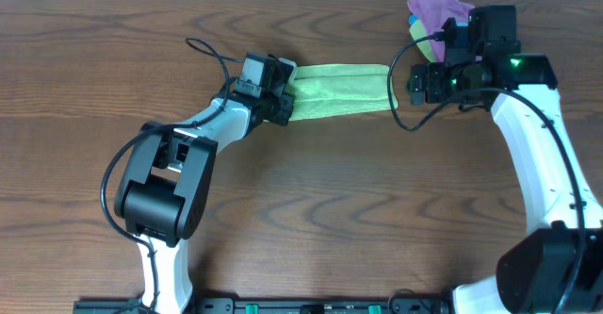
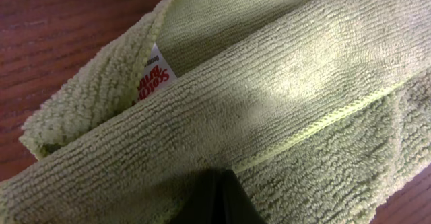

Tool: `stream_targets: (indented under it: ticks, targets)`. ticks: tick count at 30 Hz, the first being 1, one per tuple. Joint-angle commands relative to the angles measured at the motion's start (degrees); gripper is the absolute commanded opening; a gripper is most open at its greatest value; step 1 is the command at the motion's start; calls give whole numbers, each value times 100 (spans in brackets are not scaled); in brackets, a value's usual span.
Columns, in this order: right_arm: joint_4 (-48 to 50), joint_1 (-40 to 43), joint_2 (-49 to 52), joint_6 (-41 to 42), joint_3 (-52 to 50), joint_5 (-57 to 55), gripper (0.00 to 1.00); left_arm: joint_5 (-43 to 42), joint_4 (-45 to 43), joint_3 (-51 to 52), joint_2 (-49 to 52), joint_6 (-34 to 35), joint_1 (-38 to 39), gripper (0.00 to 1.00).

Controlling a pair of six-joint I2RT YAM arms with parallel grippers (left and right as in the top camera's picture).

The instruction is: Fold the cloth

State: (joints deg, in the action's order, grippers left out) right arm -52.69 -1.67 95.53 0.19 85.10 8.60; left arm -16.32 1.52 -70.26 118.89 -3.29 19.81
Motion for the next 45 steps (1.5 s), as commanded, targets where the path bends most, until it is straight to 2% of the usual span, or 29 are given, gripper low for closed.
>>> stream_targets:
  ticks: [1,5,13,20,28,37,45]
  targets:
    - [-96,9,-68,-160,-79,70,91,20,170,-2,164,-149,-2,6]
    - [376,22,-68,-105,-708,190,88,17,170,-2,164,-149,-2,6]
    - [2468,136,-7,409,-2116,841,90,-17,170,-2,164,-146,-2,6]
    - [3438,225,872,809,-2166,1812,89,-136,166,-2,164,-146,-2,6]
    - [4301,538,1552,1281,-2122,2374,91,-179,164,-2,164,-146,-2,6]
    - [4664,883,1910,1502,-2107,2883,92,-179,105,-2,164,-144,-2,5]
    - [5418,872,2470,2162,-2103,3486,92,-323,59,-2,164,-144,4,6]
